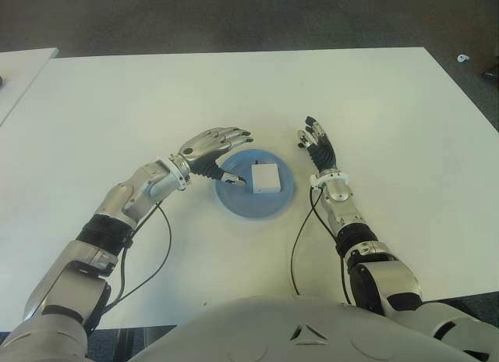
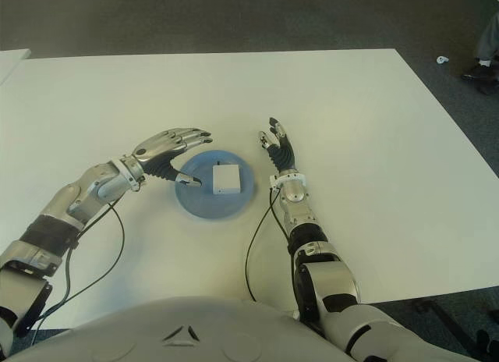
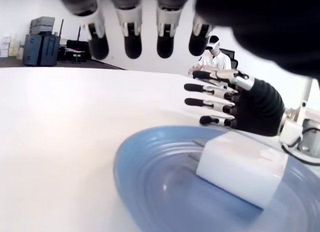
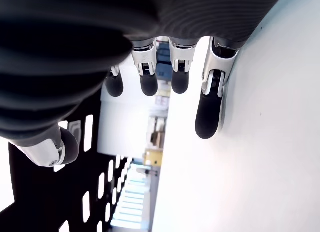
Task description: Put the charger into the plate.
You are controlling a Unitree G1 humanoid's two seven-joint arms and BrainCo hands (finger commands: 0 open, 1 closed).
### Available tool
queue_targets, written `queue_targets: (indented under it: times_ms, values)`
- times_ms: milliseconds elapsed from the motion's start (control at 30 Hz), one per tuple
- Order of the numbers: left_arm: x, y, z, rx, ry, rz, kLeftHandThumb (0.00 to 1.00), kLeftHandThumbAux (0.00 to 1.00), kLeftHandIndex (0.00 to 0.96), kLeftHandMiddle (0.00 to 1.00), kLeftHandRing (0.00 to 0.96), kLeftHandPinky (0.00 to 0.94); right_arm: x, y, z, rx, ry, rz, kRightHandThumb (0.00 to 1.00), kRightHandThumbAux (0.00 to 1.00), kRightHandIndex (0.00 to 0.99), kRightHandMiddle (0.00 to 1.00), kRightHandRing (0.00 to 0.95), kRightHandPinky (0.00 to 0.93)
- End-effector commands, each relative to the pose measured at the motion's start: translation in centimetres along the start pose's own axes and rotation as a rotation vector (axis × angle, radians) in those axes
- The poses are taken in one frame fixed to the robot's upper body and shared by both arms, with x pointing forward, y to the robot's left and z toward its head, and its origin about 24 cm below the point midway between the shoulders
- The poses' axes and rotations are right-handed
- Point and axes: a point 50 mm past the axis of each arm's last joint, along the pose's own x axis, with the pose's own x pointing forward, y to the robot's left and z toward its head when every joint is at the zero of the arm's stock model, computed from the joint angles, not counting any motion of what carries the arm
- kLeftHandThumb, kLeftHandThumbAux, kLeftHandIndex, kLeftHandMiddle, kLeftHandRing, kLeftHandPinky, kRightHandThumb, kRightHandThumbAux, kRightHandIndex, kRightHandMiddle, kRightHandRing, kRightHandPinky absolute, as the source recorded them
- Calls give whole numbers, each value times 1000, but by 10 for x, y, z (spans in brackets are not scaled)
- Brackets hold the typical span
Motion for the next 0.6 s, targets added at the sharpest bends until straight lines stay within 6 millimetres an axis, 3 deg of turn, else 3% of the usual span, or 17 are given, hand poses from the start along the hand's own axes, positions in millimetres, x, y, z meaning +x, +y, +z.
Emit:
queue_targets:
  times_ms: [33, 200, 433, 600]
  values:
    - [-5, -2, -6, -79, 23, 63, 176, 306, 63, 16, 0, 0, -13, 3, -25, -16, 125, 14, 0, 460, 0, 1, 0, 0]
    - [-6, 6, -7, -197, 31, 176, 179, 357, 62, 41, 12, 41, -13, 2, -26, -21, 127, 20, 0, 446, 0, 0, 0, 0]
    - [-8, 9, -12, -541, 67, 295, 173, 446, 73, 69, 46, 64, -13, 1, -27, -22, 130, 27, 0, 436, 0, 0, 0, 0]
    - [-11, 7, -43, -835, 151, 376, 154, 545, 78, 87, 63, 69, -13, 1, -27, -17, 132, 30, 0, 429, 0, 0, 0, 0]
